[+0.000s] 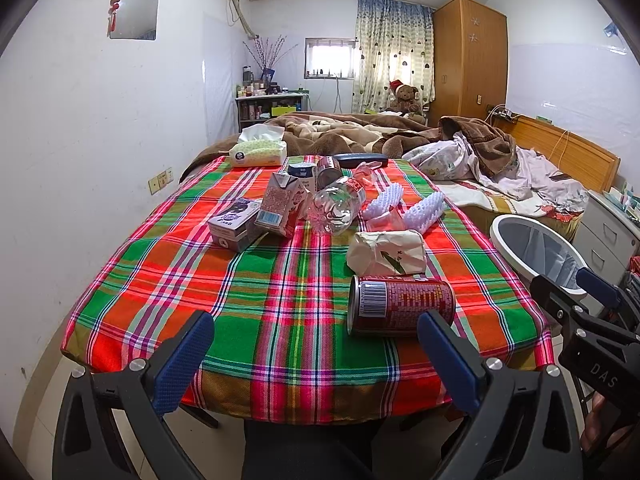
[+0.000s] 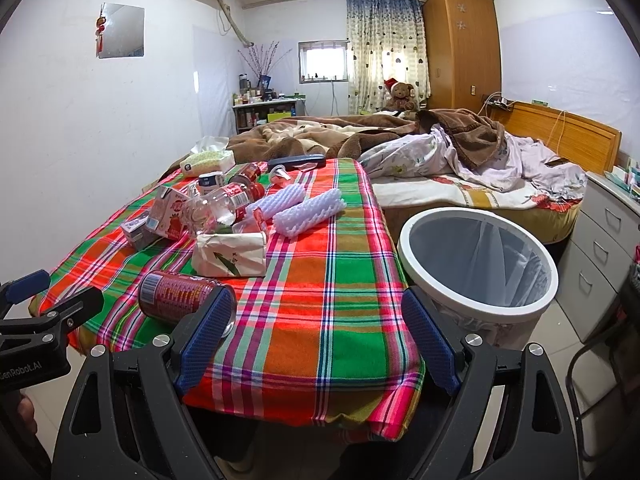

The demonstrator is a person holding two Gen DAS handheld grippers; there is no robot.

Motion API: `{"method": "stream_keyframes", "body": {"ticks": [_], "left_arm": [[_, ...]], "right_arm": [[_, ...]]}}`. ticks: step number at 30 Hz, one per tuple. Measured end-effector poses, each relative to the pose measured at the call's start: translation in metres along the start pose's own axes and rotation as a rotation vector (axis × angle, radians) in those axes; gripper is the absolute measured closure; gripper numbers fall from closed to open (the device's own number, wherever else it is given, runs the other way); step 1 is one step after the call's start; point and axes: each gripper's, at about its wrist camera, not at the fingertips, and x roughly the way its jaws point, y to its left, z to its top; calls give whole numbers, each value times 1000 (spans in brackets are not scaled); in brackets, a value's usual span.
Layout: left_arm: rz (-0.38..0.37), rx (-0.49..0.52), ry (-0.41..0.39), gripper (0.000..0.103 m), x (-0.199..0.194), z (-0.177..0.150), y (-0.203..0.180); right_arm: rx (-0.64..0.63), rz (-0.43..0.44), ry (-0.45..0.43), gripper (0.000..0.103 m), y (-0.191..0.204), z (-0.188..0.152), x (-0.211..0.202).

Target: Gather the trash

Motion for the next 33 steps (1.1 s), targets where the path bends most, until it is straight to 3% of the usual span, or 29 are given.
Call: {"method": "stream_keyframes", "body": {"ticks": [33], "left_arm": [[-6,-26,24,0,13,3,14]], "right_arm": [[-22,-1,14,15,0,3,8]]}}
